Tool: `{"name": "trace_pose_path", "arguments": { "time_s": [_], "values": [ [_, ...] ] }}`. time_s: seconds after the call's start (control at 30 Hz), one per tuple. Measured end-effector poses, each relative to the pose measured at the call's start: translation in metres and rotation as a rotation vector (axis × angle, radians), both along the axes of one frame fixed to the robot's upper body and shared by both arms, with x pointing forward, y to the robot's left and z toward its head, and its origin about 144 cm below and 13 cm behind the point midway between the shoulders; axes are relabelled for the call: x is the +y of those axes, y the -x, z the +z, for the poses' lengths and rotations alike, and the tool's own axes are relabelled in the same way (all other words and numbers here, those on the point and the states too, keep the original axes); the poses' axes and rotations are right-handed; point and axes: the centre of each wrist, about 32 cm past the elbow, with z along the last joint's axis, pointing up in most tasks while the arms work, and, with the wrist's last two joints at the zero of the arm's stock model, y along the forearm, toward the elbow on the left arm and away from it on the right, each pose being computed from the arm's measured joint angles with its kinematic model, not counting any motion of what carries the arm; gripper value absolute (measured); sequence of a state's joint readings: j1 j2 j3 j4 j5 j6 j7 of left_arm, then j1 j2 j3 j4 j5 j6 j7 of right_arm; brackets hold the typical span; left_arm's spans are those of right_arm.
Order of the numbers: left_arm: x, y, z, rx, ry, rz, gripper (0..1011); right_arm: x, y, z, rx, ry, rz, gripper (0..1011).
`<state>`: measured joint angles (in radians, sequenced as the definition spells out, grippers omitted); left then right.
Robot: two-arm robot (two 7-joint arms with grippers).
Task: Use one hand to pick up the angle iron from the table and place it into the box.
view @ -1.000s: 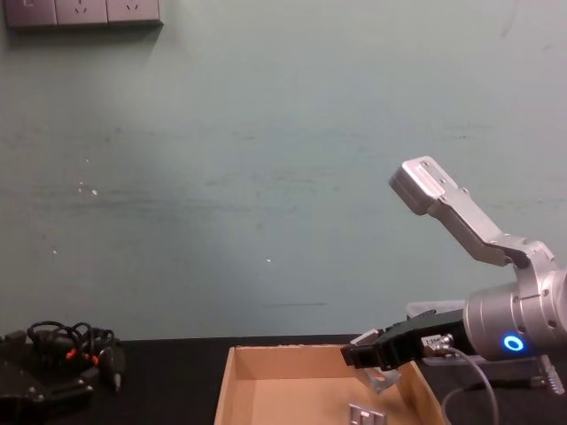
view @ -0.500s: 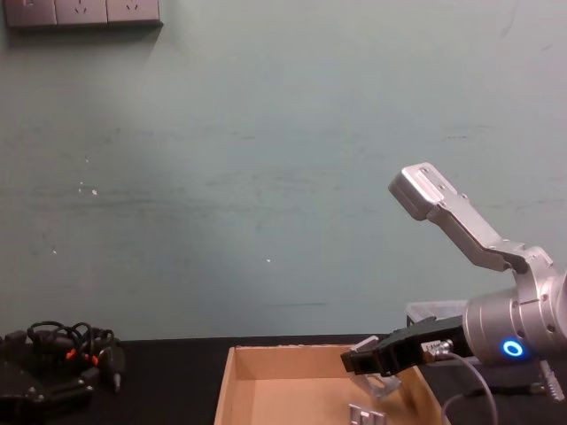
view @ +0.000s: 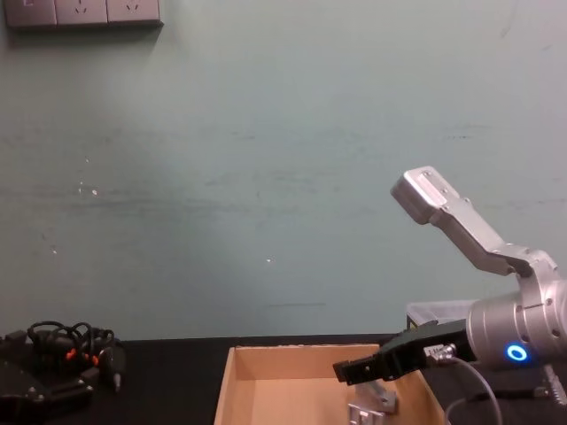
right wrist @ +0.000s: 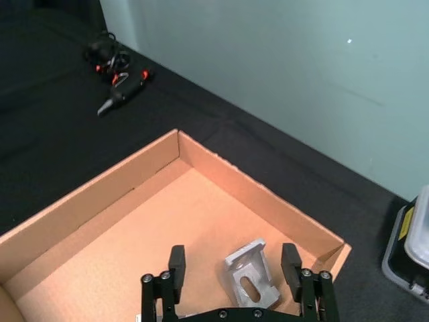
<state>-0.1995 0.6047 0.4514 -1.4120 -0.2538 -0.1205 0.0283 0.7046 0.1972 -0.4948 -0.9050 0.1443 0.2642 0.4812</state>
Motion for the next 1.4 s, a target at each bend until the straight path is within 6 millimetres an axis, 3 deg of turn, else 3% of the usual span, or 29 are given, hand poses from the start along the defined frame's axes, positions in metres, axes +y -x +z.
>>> {"name": "trace_pose_path", "arguments": {
  "time_s": [0.2, 0.5, 0.97, 1.4],
  "values": [
    [0.000, 0.000, 0.000, 0.000, 0.000, 0.000, 1011, -0.004, 0.007, 0.006, -0.048, -0.026, -0.015, 1004],
    [0.000, 0.000, 0.000, 0.000, 0.000, 0.000, 1011, -0.013, 0.029, 0.017, -0.101, -0.068, 0.000, 1004],
    [0.000, 0.000, 0.000, 0.000, 0.000, 0.000, 1011, -0.039, 0.087, 0.046, -0.079, -0.046, 0.246, 1004],
    [0.000, 0.000, 0.000, 0.000, 0.000, 0.000, 1011, -0.042, 0.107, 0.052, 0.045, 0.021, 0.449, 1004]
  ]
}}
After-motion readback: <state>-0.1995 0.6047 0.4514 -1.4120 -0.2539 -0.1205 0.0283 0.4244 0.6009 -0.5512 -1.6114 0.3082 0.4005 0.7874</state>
